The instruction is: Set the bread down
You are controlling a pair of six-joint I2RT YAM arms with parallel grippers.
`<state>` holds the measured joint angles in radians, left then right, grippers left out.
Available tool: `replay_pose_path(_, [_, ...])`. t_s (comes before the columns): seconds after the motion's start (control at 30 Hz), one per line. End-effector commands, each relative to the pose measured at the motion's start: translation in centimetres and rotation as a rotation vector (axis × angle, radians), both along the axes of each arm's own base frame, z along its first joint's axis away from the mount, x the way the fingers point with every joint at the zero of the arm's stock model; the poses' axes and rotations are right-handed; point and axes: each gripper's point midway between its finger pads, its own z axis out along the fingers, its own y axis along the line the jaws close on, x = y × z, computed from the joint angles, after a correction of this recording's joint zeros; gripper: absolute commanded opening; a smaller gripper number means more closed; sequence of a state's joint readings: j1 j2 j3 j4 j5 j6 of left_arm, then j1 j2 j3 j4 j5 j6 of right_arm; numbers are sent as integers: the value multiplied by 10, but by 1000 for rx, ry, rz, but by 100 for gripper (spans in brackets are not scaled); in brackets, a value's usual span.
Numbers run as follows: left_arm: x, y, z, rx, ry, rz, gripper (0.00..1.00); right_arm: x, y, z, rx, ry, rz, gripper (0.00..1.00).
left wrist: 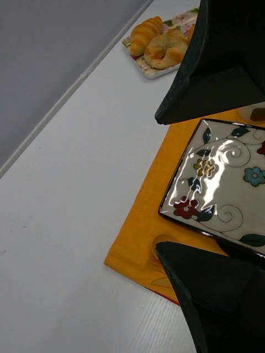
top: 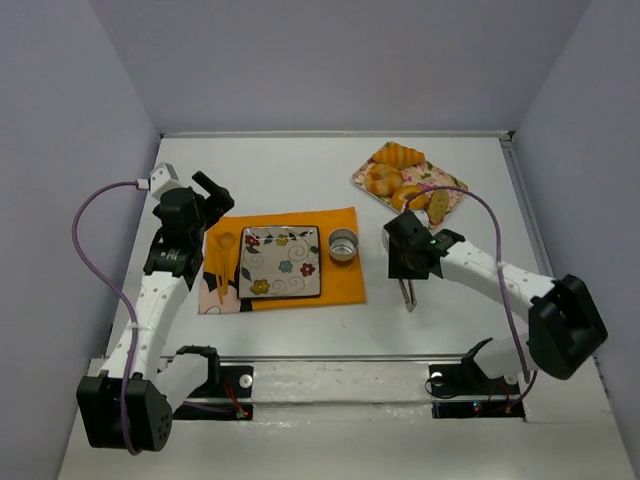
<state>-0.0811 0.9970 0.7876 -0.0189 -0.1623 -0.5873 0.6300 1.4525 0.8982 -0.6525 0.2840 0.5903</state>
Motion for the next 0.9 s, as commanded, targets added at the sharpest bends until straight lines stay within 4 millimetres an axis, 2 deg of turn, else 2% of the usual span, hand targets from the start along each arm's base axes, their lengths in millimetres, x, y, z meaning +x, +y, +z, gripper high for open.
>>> replay_pose_path(0.0, [2, 4, 36, 6, -110, 10, 99, 28, 3, 80, 88, -265, -17, 50])
replay_pose_path(0.17, [-2, 6, 39, 10, -119, 15, 99, 46, -20, 114, 98, -329, -97, 52])
replay_pose_path(0.2, [-3, 6, 40, 7, -125, 16, 99, 51, -34, 117, 87, -330, -140, 52])
replay_pose_path(0.3, [-5, 6, 42, 7, -131, 17, 99, 62, -56, 126, 96, -347, -204, 52])
replay_pose_path(0.5, [-4, 6, 42, 8, -129, 15, 99, 80, -82, 147, 11, -389, -245, 53])
replay_pose_path(0.63, [-5, 5, 41, 5, -130, 10, 99, 94, -91, 146, -29, -368, -259, 55])
replay_pose_path(0.67, [-5, 5, 42, 5, -133, 11, 99, 99, -98, 139, -56, -351, -278, 55])
replay_pose_path(0.73, [-5, 5, 42, 5, -131, 11, 99, 107, -105, 142, -84, -359, -300, 56])
replay_pose_path(0.8, [-5, 5, 41, 5, -130, 10, 99, 114, -115, 136, -98, -337, -326, 56])
replay_pose_path(0.87, [-4, 4, 41, 4, -130, 8, 99, 121, -116, 135, -99, -330, -330, 56])
